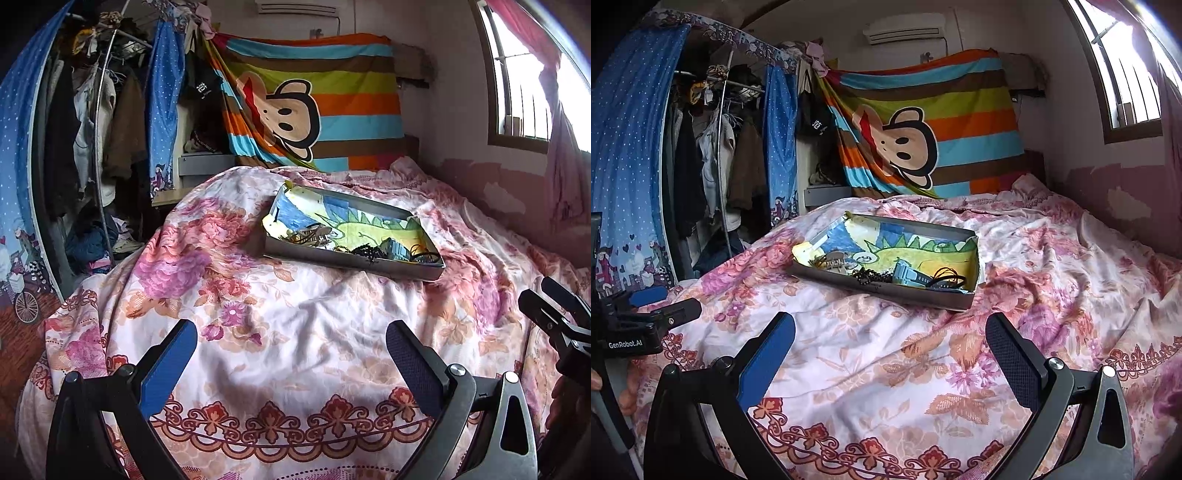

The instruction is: Organize jewelry

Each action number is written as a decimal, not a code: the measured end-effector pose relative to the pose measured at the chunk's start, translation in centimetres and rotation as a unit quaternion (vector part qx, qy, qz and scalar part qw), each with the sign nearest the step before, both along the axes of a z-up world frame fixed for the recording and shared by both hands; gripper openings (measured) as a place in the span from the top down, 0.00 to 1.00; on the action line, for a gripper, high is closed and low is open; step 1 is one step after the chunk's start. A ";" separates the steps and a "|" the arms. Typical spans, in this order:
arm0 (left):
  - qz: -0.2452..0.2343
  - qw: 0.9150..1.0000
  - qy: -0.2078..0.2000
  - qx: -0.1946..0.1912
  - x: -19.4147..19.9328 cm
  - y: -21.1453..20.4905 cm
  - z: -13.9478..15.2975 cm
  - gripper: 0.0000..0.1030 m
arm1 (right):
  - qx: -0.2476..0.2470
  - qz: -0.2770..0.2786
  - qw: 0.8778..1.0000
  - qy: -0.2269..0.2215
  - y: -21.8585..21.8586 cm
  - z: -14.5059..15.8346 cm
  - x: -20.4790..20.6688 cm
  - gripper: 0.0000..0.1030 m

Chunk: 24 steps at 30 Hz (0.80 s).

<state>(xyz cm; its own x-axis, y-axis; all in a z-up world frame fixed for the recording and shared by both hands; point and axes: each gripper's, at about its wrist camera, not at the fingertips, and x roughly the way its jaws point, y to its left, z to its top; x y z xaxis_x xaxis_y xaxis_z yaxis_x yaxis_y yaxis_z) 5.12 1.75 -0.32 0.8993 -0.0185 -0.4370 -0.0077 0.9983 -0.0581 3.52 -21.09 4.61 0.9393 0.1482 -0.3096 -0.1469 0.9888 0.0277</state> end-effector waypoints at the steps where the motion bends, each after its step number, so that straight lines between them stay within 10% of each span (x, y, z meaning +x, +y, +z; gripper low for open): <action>1: 0.000 1.000 -0.001 0.002 0.0 0.0 0.0 0.00 | 0.000 -0.001 1.000 0.001 0.0 -0.1 0.0 0.02; 24: 0.001 1.000 -0.012 -0.006 -0.4 0.2 0.6 0.00 | -0.002 -0.001 1.000 0.002 0.0 -0.2 0.1 0.02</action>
